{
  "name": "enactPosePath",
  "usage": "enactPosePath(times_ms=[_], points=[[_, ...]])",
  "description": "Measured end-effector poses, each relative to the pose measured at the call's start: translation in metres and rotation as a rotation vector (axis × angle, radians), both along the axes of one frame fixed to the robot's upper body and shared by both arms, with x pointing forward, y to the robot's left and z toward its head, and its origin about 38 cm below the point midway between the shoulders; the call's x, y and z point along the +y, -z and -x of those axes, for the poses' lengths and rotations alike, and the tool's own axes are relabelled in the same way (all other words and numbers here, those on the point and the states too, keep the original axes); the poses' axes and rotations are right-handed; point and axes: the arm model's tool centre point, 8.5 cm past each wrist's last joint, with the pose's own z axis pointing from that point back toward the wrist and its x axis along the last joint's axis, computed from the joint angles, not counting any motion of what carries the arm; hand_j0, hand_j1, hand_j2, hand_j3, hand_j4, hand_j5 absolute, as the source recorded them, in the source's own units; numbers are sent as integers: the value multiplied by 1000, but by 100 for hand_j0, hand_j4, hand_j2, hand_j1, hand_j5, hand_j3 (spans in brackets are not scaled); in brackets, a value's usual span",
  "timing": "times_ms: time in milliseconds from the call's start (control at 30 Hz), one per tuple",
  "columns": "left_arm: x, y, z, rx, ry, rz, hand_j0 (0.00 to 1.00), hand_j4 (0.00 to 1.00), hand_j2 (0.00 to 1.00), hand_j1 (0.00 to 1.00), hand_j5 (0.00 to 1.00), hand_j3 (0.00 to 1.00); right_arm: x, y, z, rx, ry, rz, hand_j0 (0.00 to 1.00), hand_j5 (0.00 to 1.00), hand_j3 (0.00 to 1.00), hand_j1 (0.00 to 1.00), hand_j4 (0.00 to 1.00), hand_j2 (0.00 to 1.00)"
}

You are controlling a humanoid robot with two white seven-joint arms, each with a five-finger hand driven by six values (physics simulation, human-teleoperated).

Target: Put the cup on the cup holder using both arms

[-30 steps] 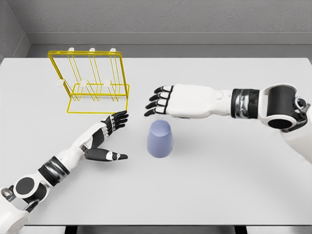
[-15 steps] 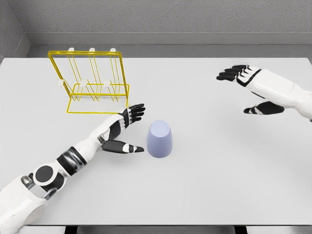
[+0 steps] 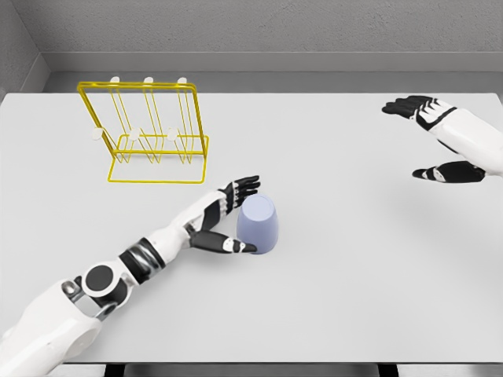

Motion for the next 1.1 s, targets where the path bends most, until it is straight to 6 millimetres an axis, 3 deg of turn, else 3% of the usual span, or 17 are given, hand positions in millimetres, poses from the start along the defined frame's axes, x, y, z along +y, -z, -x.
enactPosePath(times_ms=[300,467,667,933,1100], points=[[-8,4,1,13,11,-19,100,100,100,100,100,100,1,-1,0,-5,0,-7,100,100,100,100,100,100],[-8,5,0,13,8,-20,76,76,76,76,76,76,1,-1,0,-6,0,-8,100,100,100,100,100,100],[-9,5,1,13,7,-15,61,61,61,61,61,61,2,-2,0,-8,-2,-7,100,100,100,100,100,100],[-8,2,1,8,2,-1,61,61,61,61,61,61,2,-2,0,-10,-3,-7,100,100,100,100,100,100],[-8,-12,2,-21,7,25,62,62,62,62,62,62,2,-2,1,-10,-4,-7,100,100,100,100,100,100]])
